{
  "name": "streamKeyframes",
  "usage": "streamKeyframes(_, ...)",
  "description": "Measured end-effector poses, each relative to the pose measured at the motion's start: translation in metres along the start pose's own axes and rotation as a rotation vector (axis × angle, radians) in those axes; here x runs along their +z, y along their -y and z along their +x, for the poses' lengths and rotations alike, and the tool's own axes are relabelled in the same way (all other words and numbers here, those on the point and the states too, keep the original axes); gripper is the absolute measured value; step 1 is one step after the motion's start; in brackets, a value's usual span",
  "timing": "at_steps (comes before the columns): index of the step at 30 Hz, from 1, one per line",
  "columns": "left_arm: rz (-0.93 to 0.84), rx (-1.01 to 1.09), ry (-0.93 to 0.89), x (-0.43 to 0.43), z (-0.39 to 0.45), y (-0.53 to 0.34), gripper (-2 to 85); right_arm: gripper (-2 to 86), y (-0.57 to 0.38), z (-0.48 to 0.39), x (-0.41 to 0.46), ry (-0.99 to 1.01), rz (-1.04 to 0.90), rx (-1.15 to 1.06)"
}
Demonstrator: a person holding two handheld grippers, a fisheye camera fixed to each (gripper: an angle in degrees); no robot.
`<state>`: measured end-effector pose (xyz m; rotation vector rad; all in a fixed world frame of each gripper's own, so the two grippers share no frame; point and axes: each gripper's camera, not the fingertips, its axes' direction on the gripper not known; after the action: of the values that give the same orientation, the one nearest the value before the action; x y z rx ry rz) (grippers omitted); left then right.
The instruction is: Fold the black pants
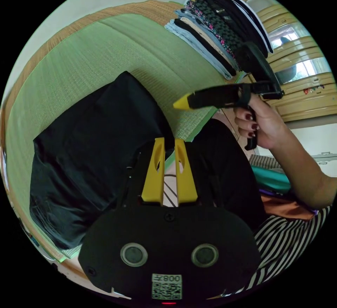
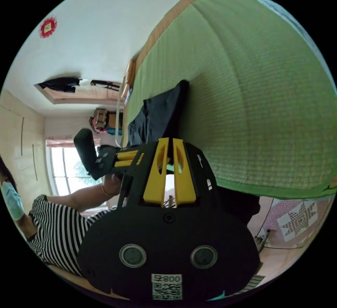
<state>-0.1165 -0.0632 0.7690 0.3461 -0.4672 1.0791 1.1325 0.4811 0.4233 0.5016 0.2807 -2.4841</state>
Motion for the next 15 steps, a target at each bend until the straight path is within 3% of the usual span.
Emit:
streamKeyframes(7,0.032,0.006,-0.029,-0.026,0.013,-0.014,5.0,8.0,0.058,0.022,0.005,0.040,0.025,0.070)
streamKeyframes(15,0.043,0.023,-0.049,-0.055,0.023,-0.038,4.6,6.0,0.079,0.038,0.040,0.034,-0.030,0.121)
